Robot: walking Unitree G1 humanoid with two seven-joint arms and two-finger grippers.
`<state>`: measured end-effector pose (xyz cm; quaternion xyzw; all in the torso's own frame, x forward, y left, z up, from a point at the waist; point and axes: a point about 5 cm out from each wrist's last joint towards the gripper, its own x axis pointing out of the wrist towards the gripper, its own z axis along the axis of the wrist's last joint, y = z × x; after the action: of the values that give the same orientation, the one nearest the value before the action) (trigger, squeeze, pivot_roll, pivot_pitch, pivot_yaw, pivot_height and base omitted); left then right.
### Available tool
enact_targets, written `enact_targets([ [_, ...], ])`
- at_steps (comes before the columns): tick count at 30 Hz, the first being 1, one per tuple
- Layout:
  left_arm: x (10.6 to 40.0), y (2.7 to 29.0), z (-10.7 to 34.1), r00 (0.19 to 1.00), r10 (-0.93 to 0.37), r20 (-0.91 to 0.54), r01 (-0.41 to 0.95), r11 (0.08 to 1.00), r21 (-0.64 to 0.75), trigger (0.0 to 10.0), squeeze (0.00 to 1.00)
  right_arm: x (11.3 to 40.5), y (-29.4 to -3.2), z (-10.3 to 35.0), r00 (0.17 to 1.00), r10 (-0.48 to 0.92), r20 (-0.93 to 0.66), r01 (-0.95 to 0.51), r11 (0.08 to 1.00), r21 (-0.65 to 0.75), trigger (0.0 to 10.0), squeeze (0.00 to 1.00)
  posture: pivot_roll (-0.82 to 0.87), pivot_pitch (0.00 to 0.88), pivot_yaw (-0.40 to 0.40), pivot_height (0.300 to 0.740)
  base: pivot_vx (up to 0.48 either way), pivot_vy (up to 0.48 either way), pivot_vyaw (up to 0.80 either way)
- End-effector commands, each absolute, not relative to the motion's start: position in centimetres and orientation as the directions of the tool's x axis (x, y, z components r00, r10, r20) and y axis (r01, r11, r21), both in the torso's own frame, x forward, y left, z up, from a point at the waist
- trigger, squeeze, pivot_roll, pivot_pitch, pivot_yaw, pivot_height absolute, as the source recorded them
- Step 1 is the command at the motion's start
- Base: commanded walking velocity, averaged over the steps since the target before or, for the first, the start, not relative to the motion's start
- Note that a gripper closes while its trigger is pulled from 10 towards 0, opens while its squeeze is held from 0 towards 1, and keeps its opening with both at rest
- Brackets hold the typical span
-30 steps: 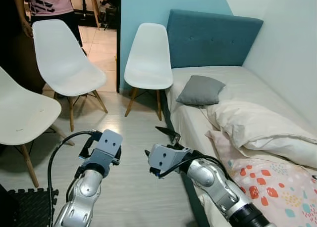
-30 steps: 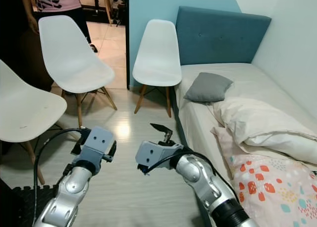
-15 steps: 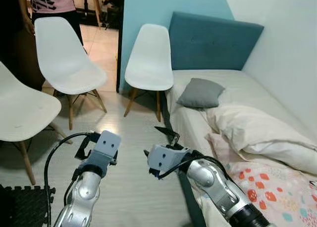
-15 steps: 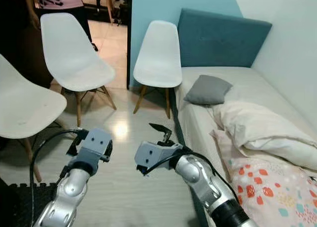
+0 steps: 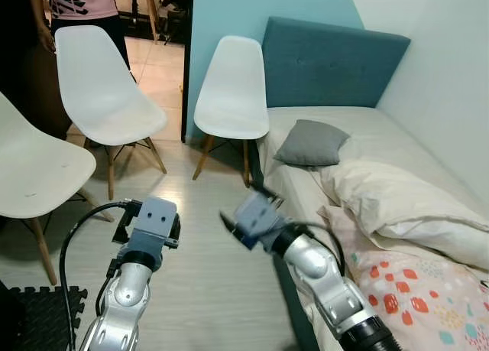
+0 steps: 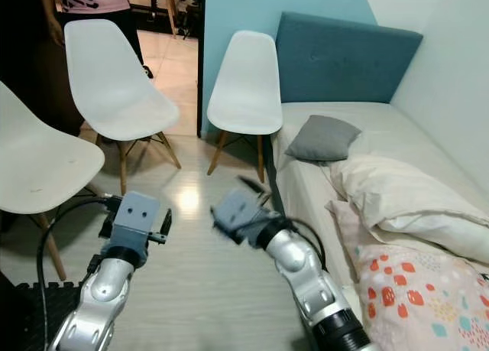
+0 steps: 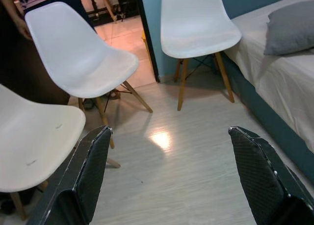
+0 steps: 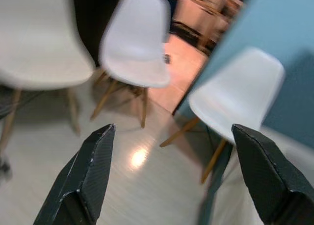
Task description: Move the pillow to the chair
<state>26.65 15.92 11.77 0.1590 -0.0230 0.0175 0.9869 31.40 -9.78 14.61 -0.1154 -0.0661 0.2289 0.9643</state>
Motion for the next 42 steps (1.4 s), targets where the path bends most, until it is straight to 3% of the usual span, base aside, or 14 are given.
enact_targets([
  [1,26.3,15.5,11.6,0.999,0.002,0.045,-0.014,0.961,0.277,10.0,0.0,31.3,-11.3,13.4,0.918,0.396,0.015,-0.391,0.911,-0.133,10.0,0.0,0.1,0.0,-0.13,0.735,0.0,0.0,0.0],
  [5,25.7,15.3,11.6,0.998,-0.039,0.048,0.025,0.965,0.262,10.0,0.0,29.9,-13.7,10.9,0.933,0.357,-0.052,-0.358,0.933,-0.018,10.0,0.0,0.11,0.0,-0.126,0.735,0.0,0.0,0.0],
  [8,25.4,15.6,11.6,0.998,-0.033,0.051,0.021,0.974,0.223,10.0,0.0,28.4,-14.1,10.2,0.93,0.367,-0.009,-0.367,0.93,0.007,10.0,0.0,0.09,0.0,-0.117,0.735,0.0,0.0,0.0],
  [15,26.0,16.2,11.7,0.998,-0.027,0.058,0.017,0.984,0.175,10.0,0.0,29.4,-14.3,11.0,0.937,0.349,0.024,-0.35,0.933,0.083,10.0,0.0,0.1,0.0,-0.127,0.735,0.0,0.0,0.0],
  [21,26.6,17.7,12.0,0.998,-0.009,0.066,-0.001,0.987,0.162,10.0,0.0,30.7,-13.0,12.1,0.924,0.38,0.054,-0.383,0.913,0.14,10.0,0.0,0.08,0.0,-0.053,0.735,0.0,0.0,0.0],
  [26,26.8,19.0,12.1,0.998,-0.031,0.048,0.021,0.982,0.189,10.0,0.0,30.3,-11.8,12.3,0.915,0.396,0.081,-0.404,0.906,0.131,10.0,0.0,0.05,0.0,0.02,0.735,0.0,0.0,0.0],
  [27,27.2,19.0,12.1,0.998,-0.044,0.04,0.036,0.982,0.183,10.0,0.0,30.5,-11.5,12.7,0.912,0.397,0.105,-0.405,0.911,0.074,10.0,0.0,0.03,0.0,0.04,0.735,0.0,0.0,0.0],
  [34,27.5,18.7,12.5,0.997,-0.045,0.061,0.036,0.989,0.144,10.0,0.0,31.0,-10.9,13.6,0.909,0.397,0.127,-0.398,0.917,-0.021,10.0,0.0,0.05,0.0,0.018,0.735,0.0,0.0,0.0],
  [42,27.2,18.5,12.6,0.997,-0.013,0.075,0.006,0.996,0.094,10.0,0.0,31.2,-10.8,13.9,0.897,0.426,0.12,-0.419,0.905,-0.076,10.0,0.0,0.06,0.0,-0.018,0.735,0.33,0.0,0.0],
])
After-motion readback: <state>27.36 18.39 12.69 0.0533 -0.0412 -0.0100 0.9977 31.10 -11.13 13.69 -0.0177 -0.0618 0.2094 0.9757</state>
